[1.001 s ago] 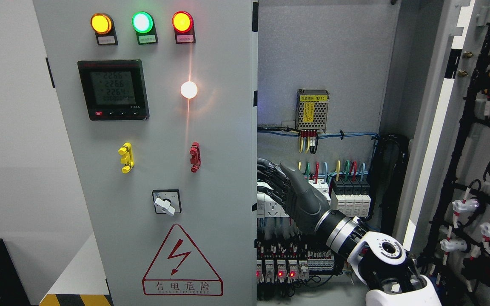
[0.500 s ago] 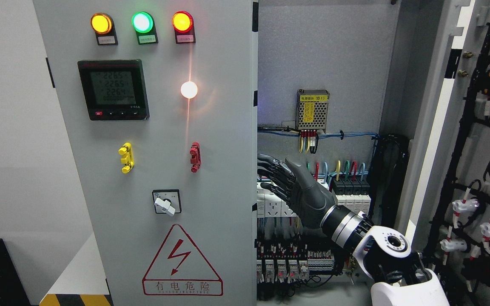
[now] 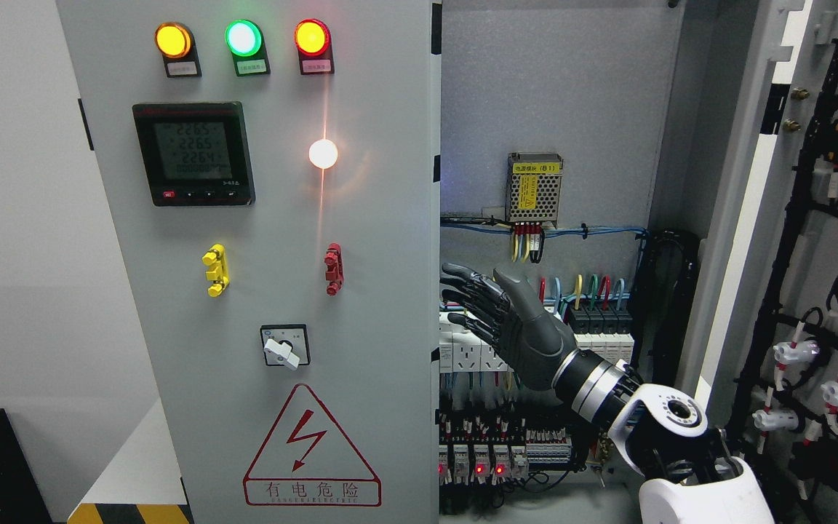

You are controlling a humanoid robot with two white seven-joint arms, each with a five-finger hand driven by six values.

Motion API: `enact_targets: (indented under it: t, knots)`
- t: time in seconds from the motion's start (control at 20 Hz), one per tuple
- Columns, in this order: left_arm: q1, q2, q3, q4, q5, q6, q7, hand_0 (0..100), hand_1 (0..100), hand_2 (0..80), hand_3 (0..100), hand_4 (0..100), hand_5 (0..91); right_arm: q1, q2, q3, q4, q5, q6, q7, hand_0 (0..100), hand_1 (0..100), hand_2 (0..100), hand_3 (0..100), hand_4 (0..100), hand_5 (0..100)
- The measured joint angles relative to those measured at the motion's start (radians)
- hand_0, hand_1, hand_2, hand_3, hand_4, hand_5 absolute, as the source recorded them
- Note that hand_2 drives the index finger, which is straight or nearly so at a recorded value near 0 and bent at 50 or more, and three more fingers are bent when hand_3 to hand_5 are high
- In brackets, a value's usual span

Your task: Open door with both hands

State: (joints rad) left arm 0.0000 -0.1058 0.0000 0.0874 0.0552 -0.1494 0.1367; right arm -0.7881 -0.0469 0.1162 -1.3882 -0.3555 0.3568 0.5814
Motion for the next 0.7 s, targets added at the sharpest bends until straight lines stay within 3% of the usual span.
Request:
enact_targets:
  t: [0.3, 0.7]
  knots:
    - [0.000, 0.000, 0.000, 0.000, 0.000, 0.000, 0.000, 0, 0, 0.0, 0, 0, 0.0, -0.003, -0.002, 0.003, 0.003, -0.001, 0.000, 0.052, 19, 0, 0, 0, 0, 0]
    - [0.000, 0.000, 0.000, 0.000, 0.000, 0.000, 0.000, 0, 0, 0.0, 0, 0, 0.0, -0.014, -0.003, 0.006, 0.006, -0.003, 0.000, 0.070, 19, 0, 0, 0, 0, 0]
